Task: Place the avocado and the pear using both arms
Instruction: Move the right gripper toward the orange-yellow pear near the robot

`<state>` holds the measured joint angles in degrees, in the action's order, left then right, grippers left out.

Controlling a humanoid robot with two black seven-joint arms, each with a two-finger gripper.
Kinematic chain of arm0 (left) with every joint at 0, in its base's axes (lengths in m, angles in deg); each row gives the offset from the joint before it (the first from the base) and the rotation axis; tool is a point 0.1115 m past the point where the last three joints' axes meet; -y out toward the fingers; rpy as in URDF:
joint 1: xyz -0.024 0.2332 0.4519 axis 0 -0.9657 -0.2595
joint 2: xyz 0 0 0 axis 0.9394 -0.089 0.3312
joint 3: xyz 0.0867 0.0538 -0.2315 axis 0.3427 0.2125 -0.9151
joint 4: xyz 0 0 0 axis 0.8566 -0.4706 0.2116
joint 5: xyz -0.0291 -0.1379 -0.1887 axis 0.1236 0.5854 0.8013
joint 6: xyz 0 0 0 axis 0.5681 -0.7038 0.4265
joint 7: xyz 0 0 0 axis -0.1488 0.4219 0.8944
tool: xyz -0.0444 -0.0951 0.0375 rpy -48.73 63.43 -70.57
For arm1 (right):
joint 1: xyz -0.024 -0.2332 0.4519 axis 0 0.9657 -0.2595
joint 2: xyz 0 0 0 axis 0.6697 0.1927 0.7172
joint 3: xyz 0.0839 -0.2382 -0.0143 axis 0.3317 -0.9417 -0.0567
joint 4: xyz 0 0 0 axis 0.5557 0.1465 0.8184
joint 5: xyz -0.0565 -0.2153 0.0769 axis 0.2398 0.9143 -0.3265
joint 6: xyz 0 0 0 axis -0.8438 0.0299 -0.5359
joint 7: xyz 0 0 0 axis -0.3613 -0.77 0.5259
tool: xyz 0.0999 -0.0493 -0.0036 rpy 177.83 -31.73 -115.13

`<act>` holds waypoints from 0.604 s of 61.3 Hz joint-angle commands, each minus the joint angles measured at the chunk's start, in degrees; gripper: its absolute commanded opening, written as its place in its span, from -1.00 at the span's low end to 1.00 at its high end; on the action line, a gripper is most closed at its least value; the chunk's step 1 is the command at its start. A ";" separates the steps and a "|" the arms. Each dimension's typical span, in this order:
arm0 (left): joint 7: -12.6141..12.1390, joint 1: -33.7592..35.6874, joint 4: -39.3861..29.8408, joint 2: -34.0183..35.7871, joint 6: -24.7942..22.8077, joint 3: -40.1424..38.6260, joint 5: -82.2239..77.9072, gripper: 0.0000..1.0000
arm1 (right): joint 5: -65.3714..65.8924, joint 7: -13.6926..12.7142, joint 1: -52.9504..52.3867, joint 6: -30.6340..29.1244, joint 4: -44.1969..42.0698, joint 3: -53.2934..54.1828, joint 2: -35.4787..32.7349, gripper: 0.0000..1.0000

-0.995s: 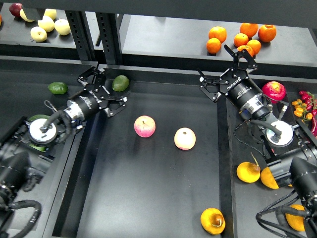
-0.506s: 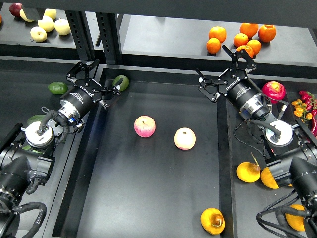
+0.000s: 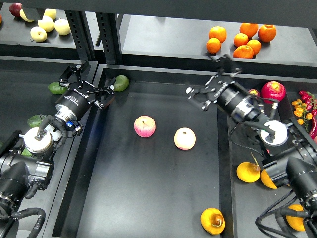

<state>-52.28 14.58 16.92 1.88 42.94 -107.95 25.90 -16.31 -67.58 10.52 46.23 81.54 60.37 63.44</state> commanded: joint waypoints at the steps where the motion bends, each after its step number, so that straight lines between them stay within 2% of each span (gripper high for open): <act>1: 0.00 -0.79 -0.28 -0.03 0.00 0.02 0.01 0.98 | -0.60 -2.20 -0.18 0.00 4.44 -7.53 0.03 0.91; 5: 0.00 -1.23 -0.19 -0.03 0.00 0.02 0.01 0.98 | -1.12 -3.69 -0.18 0.00 6.90 -11.31 -0.93 0.91; 16: 0.00 -1.50 -0.63 -0.03 0.00 0.02 0.01 0.98 | -9.03 -7.30 -2.37 0.00 14.54 -23.17 -13.40 0.91; 25: 0.00 -1.67 -1.07 -0.03 0.00 0.02 0.01 0.98 | -14.48 -7.91 -5.01 0.00 17.97 -30.03 -21.32 0.91; 29: 0.00 -1.85 -1.07 -0.03 0.00 0.10 0.01 0.98 | -15.80 -9.20 -5.28 0.00 19.38 -31.44 -23.70 0.91; 37: 0.00 -1.94 -1.07 -0.03 0.00 0.02 -0.08 0.98 | -16.60 -9.20 -4.84 0.00 22.63 -34.17 -28.36 0.91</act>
<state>-52.28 12.68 15.88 1.85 42.94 -107.91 25.91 -32.25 -76.57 5.44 46.22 101.79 28.55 38.77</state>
